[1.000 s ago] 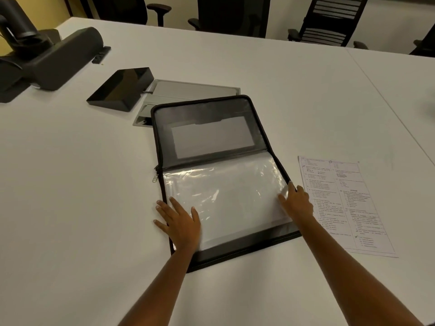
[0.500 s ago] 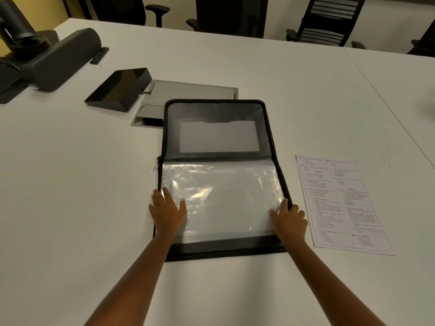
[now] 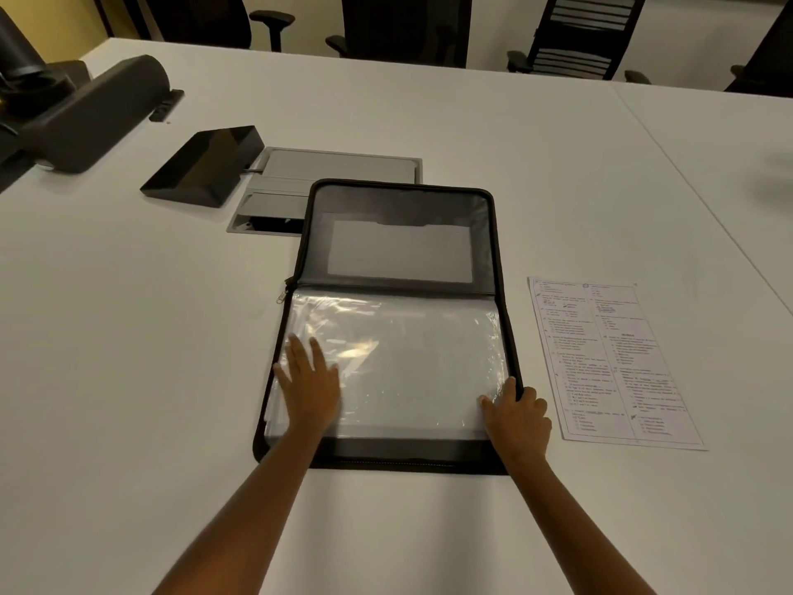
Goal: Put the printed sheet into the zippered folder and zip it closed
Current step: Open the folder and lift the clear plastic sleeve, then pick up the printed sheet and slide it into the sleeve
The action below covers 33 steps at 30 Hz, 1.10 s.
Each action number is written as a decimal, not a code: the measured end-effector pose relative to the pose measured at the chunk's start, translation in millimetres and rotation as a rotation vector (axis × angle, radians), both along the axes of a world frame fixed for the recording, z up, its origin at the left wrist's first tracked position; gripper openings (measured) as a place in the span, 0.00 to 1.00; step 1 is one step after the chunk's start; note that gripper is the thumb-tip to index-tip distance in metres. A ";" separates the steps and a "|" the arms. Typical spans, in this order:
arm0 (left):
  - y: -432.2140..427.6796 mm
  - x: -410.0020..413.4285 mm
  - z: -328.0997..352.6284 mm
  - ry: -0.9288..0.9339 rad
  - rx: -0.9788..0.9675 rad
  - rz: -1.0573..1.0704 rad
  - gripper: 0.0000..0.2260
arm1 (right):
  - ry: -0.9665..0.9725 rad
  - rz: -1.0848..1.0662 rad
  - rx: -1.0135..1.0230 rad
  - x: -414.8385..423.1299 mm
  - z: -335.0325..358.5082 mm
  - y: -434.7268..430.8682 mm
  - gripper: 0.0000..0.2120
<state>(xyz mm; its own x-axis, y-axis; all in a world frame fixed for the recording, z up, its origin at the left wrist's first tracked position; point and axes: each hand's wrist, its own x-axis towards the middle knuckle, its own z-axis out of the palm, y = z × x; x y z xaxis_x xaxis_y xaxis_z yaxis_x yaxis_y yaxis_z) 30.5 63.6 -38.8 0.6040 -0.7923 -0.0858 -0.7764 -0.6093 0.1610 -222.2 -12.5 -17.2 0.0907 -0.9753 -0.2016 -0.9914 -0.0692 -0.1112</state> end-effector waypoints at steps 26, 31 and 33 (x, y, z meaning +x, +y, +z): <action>-16.5 -123.7 -17.9 0.073 0.061 -0.815 0.33 | -0.237 0.241 0.138 -54.5 10.5 -38.8 0.23; -24.2 -137.8 -9.1 0.053 -0.072 -0.768 0.30 | -0.322 0.270 0.093 -68.5 12.6 -46.0 0.20; -33.2 -148.8 -4.3 0.063 -0.106 -0.731 0.28 | -0.367 0.229 0.030 -78.5 13.9 -49.4 0.19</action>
